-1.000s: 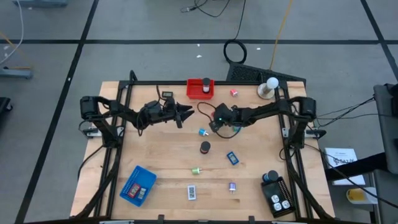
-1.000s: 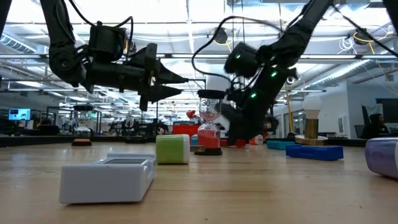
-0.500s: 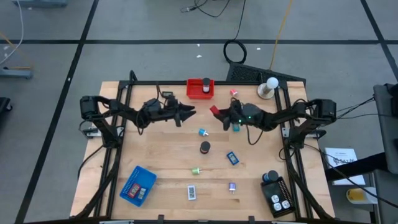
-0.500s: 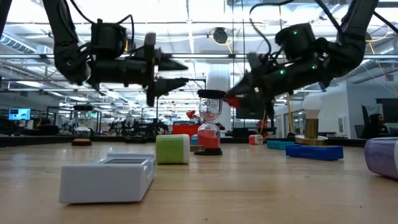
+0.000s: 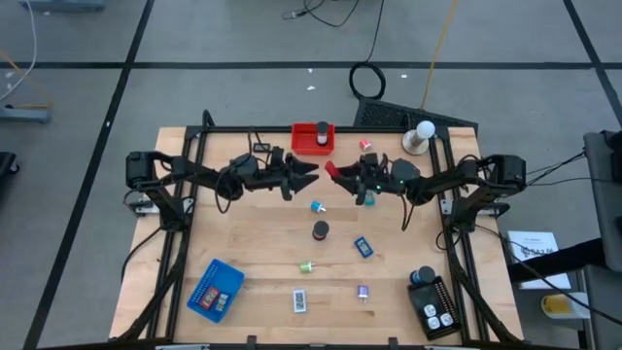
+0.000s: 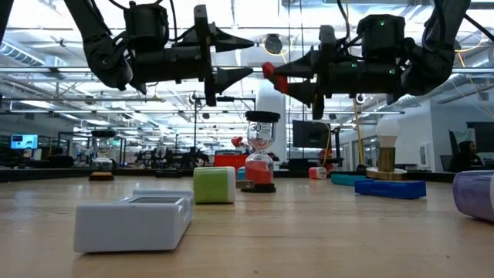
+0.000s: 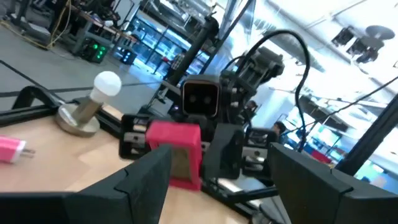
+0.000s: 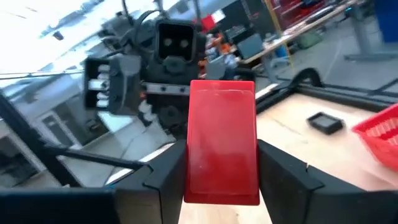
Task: Pick & Place Office items
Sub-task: Put the red digital timer into the blue bin
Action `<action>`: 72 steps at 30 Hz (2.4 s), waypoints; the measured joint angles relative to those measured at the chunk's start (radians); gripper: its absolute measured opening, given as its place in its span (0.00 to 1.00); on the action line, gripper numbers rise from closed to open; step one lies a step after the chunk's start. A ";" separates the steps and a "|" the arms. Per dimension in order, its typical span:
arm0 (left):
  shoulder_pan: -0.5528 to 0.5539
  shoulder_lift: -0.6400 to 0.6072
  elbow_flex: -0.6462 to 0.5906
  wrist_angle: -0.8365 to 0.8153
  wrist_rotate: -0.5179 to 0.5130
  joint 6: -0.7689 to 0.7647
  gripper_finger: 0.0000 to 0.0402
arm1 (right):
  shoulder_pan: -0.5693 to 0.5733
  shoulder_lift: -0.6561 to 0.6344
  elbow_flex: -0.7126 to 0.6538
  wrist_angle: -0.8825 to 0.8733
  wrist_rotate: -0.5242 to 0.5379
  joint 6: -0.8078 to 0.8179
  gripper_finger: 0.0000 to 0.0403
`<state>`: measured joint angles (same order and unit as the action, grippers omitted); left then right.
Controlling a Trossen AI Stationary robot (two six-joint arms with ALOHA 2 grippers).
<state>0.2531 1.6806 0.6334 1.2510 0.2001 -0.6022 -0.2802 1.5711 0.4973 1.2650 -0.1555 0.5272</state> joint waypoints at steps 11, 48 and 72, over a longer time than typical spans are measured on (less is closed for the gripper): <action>-0.013 0.000 0.117 -0.123 -0.018 -0.033 0.67 | 0.015 0.000 0.000 0.134 -0.031 0.028 0.40; -0.091 0.008 0.229 -0.246 -0.060 0.124 0.40 | 0.094 -0.002 0.032 0.148 -0.029 -0.146 0.42; -0.041 -0.311 0.229 -0.792 -0.125 0.318 0.40 | 0.024 -0.176 0.033 -0.525 0.113 -0.448 0.68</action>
<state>0.2122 1.3692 0.8619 0.4592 0.0753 -0.2841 -0.2558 1.3953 0.5301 0.7396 -0.0429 0.0793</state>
